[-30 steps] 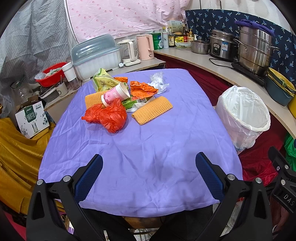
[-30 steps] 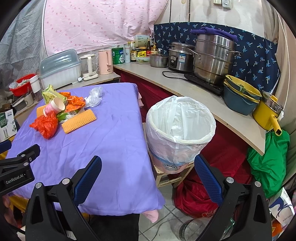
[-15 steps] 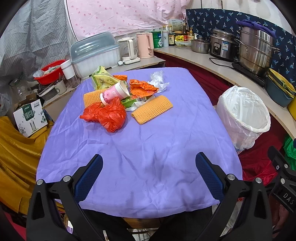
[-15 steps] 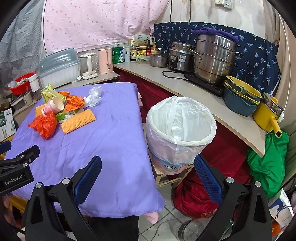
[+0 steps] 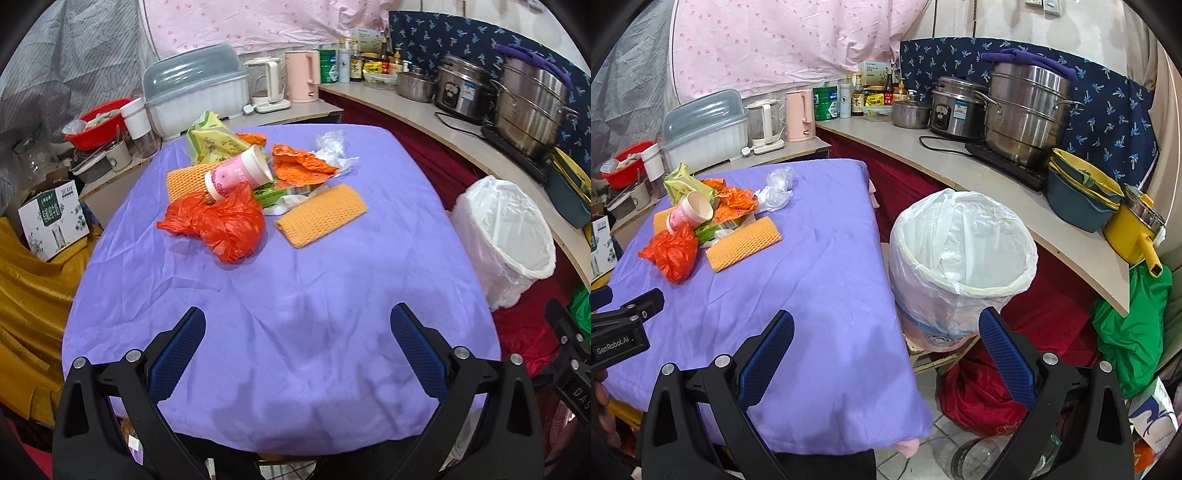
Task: Collect trash
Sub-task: 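Grasp the orange plastic bag with the right gripper while the left grasps the red bag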
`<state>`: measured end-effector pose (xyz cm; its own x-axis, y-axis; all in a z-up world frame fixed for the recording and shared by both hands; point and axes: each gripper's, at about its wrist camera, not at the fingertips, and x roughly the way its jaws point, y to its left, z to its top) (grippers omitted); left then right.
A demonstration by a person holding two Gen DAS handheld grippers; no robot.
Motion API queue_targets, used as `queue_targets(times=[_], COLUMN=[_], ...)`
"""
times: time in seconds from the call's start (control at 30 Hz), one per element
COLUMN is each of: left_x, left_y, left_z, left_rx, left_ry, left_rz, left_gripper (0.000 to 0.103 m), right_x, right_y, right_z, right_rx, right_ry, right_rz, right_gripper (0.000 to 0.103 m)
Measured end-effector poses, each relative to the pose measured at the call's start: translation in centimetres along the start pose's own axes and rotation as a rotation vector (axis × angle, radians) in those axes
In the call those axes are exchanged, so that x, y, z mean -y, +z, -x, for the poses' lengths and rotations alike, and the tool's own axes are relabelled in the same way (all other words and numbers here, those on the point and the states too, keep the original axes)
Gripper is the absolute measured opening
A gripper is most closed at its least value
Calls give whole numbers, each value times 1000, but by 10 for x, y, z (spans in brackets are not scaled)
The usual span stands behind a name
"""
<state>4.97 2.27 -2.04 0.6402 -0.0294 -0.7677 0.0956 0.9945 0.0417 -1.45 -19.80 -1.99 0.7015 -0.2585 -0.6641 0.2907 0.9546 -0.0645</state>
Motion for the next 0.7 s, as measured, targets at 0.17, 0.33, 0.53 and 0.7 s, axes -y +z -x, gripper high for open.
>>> queue_targets(times=[0.17, 0.33, 0.53, 0.7], left_x=[-36, -79, -107, -111], left_y=[15, 32, 49, 59], left_z=[-34, -70, -111, -142], left_rx=[-29, -54, -91, -131], left_ry=[24, 50, 29, -13], left_rz=[71, 157, 235, 260], left_gripper=[96, 96, 96, 96], right_x=[-15, -37, -77, -109], right_y=[11, 25, 47, 64], right_z=[-30, -59, -94, -120], right_rx=[-28, -39, -33, -39], right_ry=[-19, 2, 40, 76], right_rz=[-4, -9, 6, 21], right_gripper=[96, 96, 96, 96])
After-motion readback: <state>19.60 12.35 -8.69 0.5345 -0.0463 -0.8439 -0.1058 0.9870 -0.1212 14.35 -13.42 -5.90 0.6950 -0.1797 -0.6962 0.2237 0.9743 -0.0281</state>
